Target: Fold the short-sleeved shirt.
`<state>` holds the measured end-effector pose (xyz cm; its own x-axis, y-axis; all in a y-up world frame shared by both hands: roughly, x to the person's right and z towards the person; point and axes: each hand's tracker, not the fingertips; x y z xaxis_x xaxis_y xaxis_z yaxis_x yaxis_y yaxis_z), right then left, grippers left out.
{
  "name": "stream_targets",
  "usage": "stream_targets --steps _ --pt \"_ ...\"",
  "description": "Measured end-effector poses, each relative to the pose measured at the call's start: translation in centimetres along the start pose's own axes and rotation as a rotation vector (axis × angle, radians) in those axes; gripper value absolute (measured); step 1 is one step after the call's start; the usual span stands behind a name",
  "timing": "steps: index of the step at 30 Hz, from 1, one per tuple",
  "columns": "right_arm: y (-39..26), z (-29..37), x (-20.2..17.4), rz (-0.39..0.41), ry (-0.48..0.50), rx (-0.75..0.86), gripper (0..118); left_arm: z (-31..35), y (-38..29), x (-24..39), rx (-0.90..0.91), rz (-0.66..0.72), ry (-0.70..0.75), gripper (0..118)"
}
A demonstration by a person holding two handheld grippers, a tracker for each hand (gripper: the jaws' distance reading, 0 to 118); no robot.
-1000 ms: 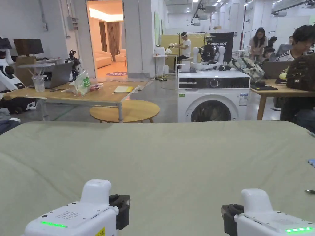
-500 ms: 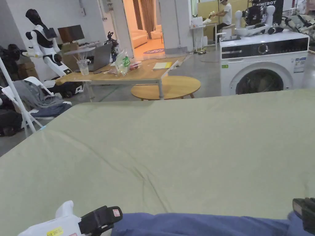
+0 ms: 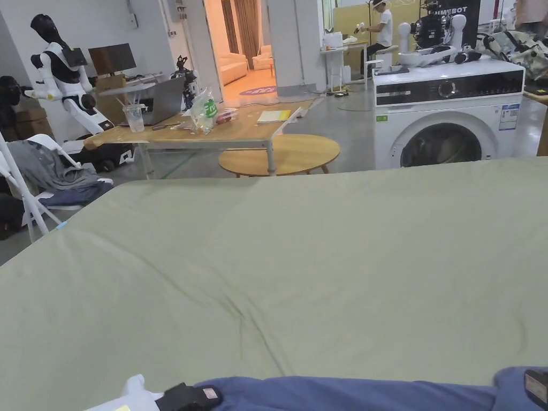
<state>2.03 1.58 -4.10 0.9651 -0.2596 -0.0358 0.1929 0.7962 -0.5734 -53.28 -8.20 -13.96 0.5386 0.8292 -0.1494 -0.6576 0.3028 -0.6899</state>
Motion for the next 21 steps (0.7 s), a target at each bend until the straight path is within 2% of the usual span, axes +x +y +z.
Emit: stream_targets --steps 2,4,7,10,11,14,17,19,20,21 --pt "0.0 0.0 0.2 -0.024 0.017 0.003 0 2.3 1.6 0.4 0.055 0.028 -0.094 6" --pt "0.0 -0.1 0.2 -0.037 0.028 0.001 0 4.5 2.7 1.9 0.07 0.004 -0.118 6" --pt "-0.1 -0.5 -0.2 -0.04 0.052 -0.001 0 8.6 5.0 4.3 0.157 -0.119 -0.051 6" --pt "-0.1 -1.0 -1.0 -0.032 0.065 -0.009 0 10.9 6.0 7.7 0.236 -0.292 0.077 5" --pt "0.1 -1.4 -1.3 -0.034 0.081 -0.011 0 10.4 5.4 9.1 0.238 -0.313 0.103 5" --pt "0.4 -1.5 -2.2 -0.023 0.108 -0.006 0 7.1 1.6 13.0 0.134 -0.372 -0.024 5" --pt "0.5 -1.1 -2.2 -0.004 0.124 -0.002 0 1.0 -3.2 15.8 0.017 -0.477 -0.014 5" --pt "0.4 -0.4 -2.5 -0.058 0.131 -0.005 0 -4.5 -6.7 17.0 -0.111 -0.544 0.002 5" --pt "0.2 0.1 -2.5 -0.063 0.188 -0.013 0 -7.3 -8.4 17.3 -0.174 -0.567 0.027 5" --pt "0.0 0.6 -2.5 -0.053 0.173 -0.009 0 -9.2 -8.5 16.6 -0.211 -0.572 0.046 5"
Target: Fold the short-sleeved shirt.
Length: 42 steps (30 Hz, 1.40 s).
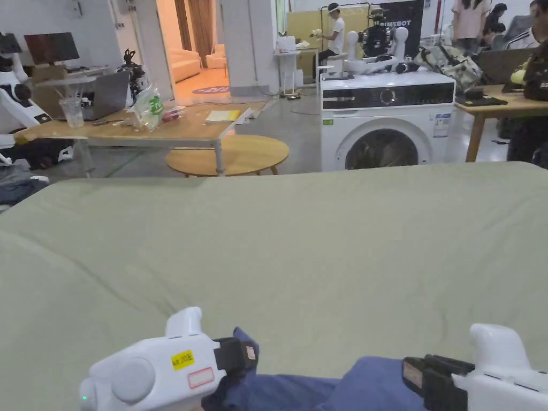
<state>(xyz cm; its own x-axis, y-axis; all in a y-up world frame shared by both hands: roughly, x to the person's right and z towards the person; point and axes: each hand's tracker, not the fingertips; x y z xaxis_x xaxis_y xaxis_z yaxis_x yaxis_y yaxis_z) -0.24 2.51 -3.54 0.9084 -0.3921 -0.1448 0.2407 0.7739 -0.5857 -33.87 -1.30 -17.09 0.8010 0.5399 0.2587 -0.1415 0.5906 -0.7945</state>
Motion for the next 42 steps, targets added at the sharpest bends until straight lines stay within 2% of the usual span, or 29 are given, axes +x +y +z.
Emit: stream_targets --steps 1,2,3,4,5,7,9,10,11,12,15,17,19,20,22,23,24,25,26,27,28,31,34,37,38,39,40,42 --pt "-0.3 0.5 -0.2 0.014 -0.014 0.005 0 -1.7 -0.3 0.5 -0.043 -0.007 -0.002 6" --pt "-0.5 1.1 -0.2 0.056 -0.051 0.006 0 -3.0 -0.6 1.2 -0.072 0.008 -0.04 18" --pt "-0.7 1.5 0.0 0.078 -0.067 0.003 0 -3.4 -0.5 1.5 -0.103 0.022 -0.062 42" --pt "-0.9 1.8 0.3 0.093 -0.094 0.002 0 -3.1 -0.3 1.8 -0.114 0.056 -0.089 48" --pt "-1.0 1.8 0.9 0.09 -0.112 -0.007 0 -2.6 0.0 1.6 -0.1 0.08 -0.2 48" --pt "-1.2 1.8 2.0 0.049 -0.119 -0.033 0 -1.4 0.7 1.0 -0.075 0.071 -0.355 46" --pt "-1.3 1.7 3.0 -0.002 -0.11 -0.041 0 0.3 0.9 1.0 -0.015 0.007 -0.24 44" --pt "-1.3 1.6 3.3 -0.014 -0.111 -0.041 0 0.5 0.9 0.7 0.006 -0.035 -0.163 33" --pt "-1.3 1.6 3.4 -0.017 -0.11 -0.036 0 0.2 0.7 0.2 0.013 -0.048 -0.104 17" --pt "-1.3 1.5 3.5 -0.021 -0.107 -0.034 0 -0.5 0.4 0.3 -0.007 -0.03 -0.081 5" --pt "-1.2 1.1 3.2 -0.051 -0.08 -0.03 0 -4.3 -1.8 -0.5 -0.19 0.014 -0.167 3" --pt "-1.3 0.9 2.8 -0.056 -0.06 -0.034 0 -7.6 -4.3 0.5 -0.33 -0.107 -0.022 2" --pt "-1.5 0.8 2.1 -0.031 -0.063 -0.038 0 -5.7 -4.1 1.1 -0.176 -0.185 -0.06 2" --pt "-1.6 0.7 1.9 -0.015 -0.065 -0.043 0 -5.1 -3.5 1.6 -0.222 -0.144 -0.059 2" --pt "-1.6 0.2 2.0 -0.008 -0.064 -0.052 0 -2.3 -2.8 0.9 -0.103 -0.121 -0.182 3" --pt "-1.5 -0.2 2.0 -0.014 -0.062 -0.06 0 -0.3 -2.1 0.2 -0.037 -0.106 -0.246 12" --pt "-1.5 -0.3 2.0 -0.019 -0.061 -0.063 0 1.1 -1.2 -0.4 -0.011 -0.079 -0.251 31" --pt "-1.5 -0.5 2.0 -0.027 -0.056 -0.061 0 2.7 -0.3 -1.4 0.007 -0.037 -0.247 60" --pt "-1.4 -0.6 2.0 -0.033 -0.043 -0.061 0 3.9 0.5 -2.7 0.001 0.006 -0.234 75" --pt "-1.3 -0.7 1.9 -0.037 -0.036 -0.061 0 4.8 0.9 -4.0 0.001 0.043 -0.218 81" --pt "-1.3 -0.8 1.8 -0.039 -0.031 -0.061 0 5.7 1.4 -5.5 0.019 0.076 -0.195 81" --pt "-1.4 -0.7 1.4 -0.006 -0.026 -0.072 0 6.9 1.0 -9.8 0.036 0.18 -0.016 81" --pt "-1.5 0.0 1.3 0.042 -0.056 -0.081 0 5.7 -0.6 -12.9 0.0 0.327 -0.096 81" --pt "-1.6 0.6 1.7 0.027 -0.068 -0.081 0 2.7 -2.5 -13.5 -0.057 0.414 -0.179 81" --pt "-1.6 0.8 1.9 0.01 -0.071 -0.078 0 1.7 -3.2 -13.5 -0.055 0.452 -0.24 72" --pt "-1.5 0.9 2.1 0.0 -0.072 -0.078 0 1.4 -3.4 -13.4 -0.031 0.488 -0.268 46" --pt "-1.6 1.2 2.3 -0.005 -0.073 -0.075 0 0.8 -3.6 -13.1 -0.03 0.527 -0.231 6" --pt "-1.5 1.5 2.3 -0.002 -0.084 -0.075 0 0.9 -3.7 -12.8 -0.002 0.523 -0.197 6"
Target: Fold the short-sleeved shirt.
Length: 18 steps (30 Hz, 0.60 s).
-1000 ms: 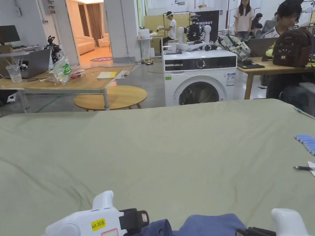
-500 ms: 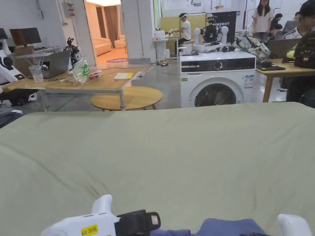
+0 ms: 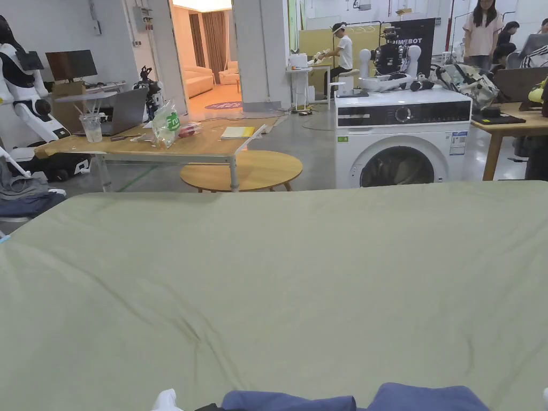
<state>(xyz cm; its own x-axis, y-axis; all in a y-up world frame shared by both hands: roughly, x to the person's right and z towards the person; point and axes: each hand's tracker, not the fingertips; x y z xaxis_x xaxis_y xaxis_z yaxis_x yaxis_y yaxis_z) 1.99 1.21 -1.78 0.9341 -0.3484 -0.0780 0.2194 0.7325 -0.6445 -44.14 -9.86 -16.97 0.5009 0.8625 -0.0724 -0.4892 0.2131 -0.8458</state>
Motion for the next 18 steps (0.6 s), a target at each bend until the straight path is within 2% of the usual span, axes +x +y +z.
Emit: stream_targets --steps 5,6,8,10,12,15,18 --pt "0.6 0.2 0.6 0.012 -0.01 0.007 0 6.2 1.4 3.7 0.118 -0.125 -0.069 6" --pt "0.7 0.1 0.8 0.004 0.001 0.009 0 7.8 1.6 5.1 0.144 -0.168 -0.034 6" --pt "0.9 -0.4 1.1 -0.007 0.025 0.006 0 10.6 1.7 8.6 0.21 -0.351 0.016 6" --pt "0.9 -0.8 1.1 -0.004 0.024 0.001 0 10.9 1.0 11.9 0.177 -0.443 0.069 6" --pt "0.9 -1.1 0.9 0.021 0.005 -0.013 0 9.2 -0.7 14.6 0.15 -0.54 0.077 6" --pt "0.3 -0.3 0.2 0.052 0.003 -0.011 0 3.1 -4.6 17.0 0.052 -0.688 0.072 6" --pt "-0.3 1.1 0.4 -0.024 0.053 0.004 0 -4.7 -7.6 17.2 -0.089 -0.705 0.083 6"
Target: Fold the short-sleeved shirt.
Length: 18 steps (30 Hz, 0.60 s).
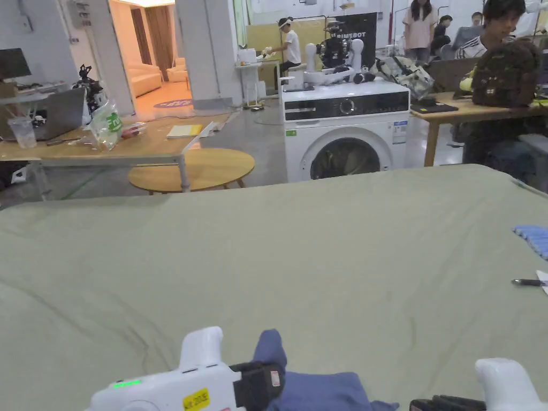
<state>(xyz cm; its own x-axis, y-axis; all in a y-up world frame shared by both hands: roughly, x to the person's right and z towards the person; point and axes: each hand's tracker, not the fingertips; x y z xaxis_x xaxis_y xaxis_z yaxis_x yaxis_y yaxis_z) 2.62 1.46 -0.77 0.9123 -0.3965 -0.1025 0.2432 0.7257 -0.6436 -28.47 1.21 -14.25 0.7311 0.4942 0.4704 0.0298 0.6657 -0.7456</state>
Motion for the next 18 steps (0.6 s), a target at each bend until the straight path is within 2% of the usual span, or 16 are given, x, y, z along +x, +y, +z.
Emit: stream_targets --steps 2,3,4,5,7,10,11,13,15,16,17,18 --pt "-0.4 0.9 0.3 0.001 -0.02 0.014 0 -4.4 -1.0 2.2 -0.077 -0.025 -0.015 6" --pt "-0.6 1.2 0.7 0.008 -0.038 0.018 0 -5.7 -1.3 3.0 -0.081 -0.043 -0.038 14" --pt "-0.7 1.6 1.2 0.016 -0.062 0.02 0 -6.8 -1.4 3.8 -0.094 -0.058 -0.07 43" --pt "-0.9 1.9 1.9 0.012 -0.079 0.015 0 -7.6 -1.4 4.3 -0.112 -0.084 -0.125 43" --pt "-1.1 2.5 3.2 -0.015 -0.1 0.005 0 -7.8 -0.9 4.7 -0.109 -0.07 -0.152 62" --pt "-1.5 3.6 4.9 -0.071 -0.11 0.022 0 -5.9 0.2 3.8 -0.053 0.024 -0.278 57" --pt "-1.6 4.0 5.5 -0.099 -0.104 0.034 0 -5.6 0.6 3.3 -0.036 0.064 -0.289 44" --pt "-1.6 4.1 6.1 -0.133 -0.093 0.041 0 -6.1 1.0 2.8 -0.047 0.076 -0.225 8" --pt "-1.6 3.8 6.1 -0.144 -0.094 0.042 0 -8.4 0.0 2.5 -0.111 0.03 -0.181 7" --pt "-1.6 3.6 6.0 -0.145 -0.092 0.038 0 -10.2 -0.7 2.6 -0.229 -0.01 -0.226 7" --pt "-1.7 3.3 5.8 -0.141 -0.09 0.031 0 -12.3 -2.3 2.9 -0.39 -0.062 -0.191 6" --pt "-1.8 3.1 5.5 -0.134 -0.089 0.024 0 -13.4 -3.6 3.3 -0.425 -0.094 -0.103 0"
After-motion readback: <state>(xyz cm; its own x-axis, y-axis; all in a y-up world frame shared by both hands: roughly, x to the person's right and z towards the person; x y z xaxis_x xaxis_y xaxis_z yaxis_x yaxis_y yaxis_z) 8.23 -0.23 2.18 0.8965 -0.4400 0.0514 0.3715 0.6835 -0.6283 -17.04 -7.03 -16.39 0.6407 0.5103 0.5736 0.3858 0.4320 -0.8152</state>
